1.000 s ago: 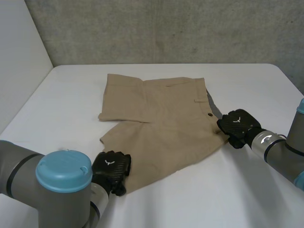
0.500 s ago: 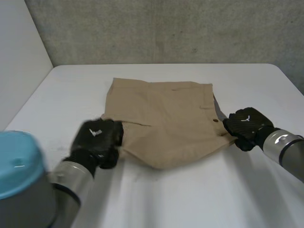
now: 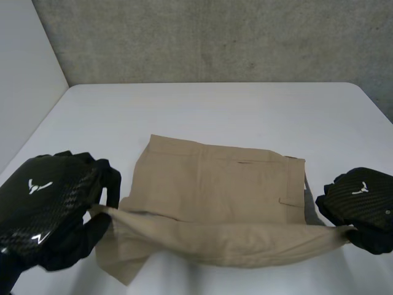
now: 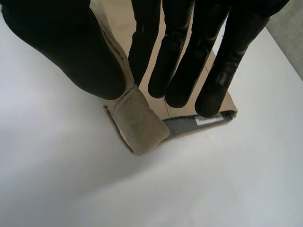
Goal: Fold the shorts.
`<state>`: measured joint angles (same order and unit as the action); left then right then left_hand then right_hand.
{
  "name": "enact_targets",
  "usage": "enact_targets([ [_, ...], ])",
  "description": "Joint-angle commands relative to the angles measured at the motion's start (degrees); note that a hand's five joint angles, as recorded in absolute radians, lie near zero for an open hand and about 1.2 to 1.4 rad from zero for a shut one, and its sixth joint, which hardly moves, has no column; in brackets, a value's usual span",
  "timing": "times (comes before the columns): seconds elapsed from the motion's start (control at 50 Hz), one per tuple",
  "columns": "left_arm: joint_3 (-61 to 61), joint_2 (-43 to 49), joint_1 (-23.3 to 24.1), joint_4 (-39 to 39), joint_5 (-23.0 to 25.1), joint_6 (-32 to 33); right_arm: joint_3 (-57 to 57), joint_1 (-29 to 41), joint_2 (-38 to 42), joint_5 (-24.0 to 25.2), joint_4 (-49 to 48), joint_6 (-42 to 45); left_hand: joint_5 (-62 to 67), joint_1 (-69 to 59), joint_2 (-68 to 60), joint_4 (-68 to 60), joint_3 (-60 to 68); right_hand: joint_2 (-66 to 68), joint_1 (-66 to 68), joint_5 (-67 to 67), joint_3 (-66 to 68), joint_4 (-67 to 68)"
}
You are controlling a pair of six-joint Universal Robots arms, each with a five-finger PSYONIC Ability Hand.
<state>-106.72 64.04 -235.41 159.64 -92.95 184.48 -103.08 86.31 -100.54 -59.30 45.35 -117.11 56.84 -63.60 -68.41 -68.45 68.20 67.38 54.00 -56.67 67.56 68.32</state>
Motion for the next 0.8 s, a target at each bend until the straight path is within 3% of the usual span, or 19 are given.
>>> enact_targets([
  [0.02, 1.6, 14.4, -5.8, 10.6, 1.8, 0.5, 3.2, 0.1, 13.2, 1.1, -9.0, -3.7, 13.2, -16.4, -11.6, -11.5, 11.8, 12.6, 26.0, -13.3, 12.4, 11.7],
  [0.16, 10.4, 30.0, -6.3, 17.5, 1.5, 1.7, 12.0, 7.0, 24.6, -6.7, -18.7, -10.3, 13.2, -16.4, -11.6, -11.5, 11.8, 12.6, 26.0, -13.3, 12.4, 11.7],
  [0.24, 21.4, 43.6, -6.6, 19.9, 1.2, 6.8, 16.8, 10.4, 28.9, -11.0, -24.9, -12.2, 13.2, -16.4, -11.6, -11.5, 11.8, 12.6, 26.0, -13.3, 12.4, 11.7],
  [0.48, 46.1, 67.8, -8.3, 24.5, 0.6, 12.8, 26.1, 18.1, 43.8, -16.5, -48.8, -14.6, 13.2, -16.4, -11.6, -11.5, 11.8, 12.6, 26.0, -13.3, 12.4, 11.7],
  [0.58, 50.5, 72.6, -8.8, 27.7, 0.0, 14.2, 28.5, 19.9, 49.3, -20.6, -55.0, -14.1, 13.2, -16.4, -11.6, -11.5, 11.8, 12.6, 26.0, -13.3, 12.4, 11.7],
  [0.8, 52.6, 78.4, -9.2, 37.7, -0.1, 20.1, 30.8, 21.2, 56.2, -22.1, -66.1, -13.9, 13.2, -16.4, -11.6, -11.5, 11.8, 12.6, 26.0, -13.3, 12.4, 11.7],
])
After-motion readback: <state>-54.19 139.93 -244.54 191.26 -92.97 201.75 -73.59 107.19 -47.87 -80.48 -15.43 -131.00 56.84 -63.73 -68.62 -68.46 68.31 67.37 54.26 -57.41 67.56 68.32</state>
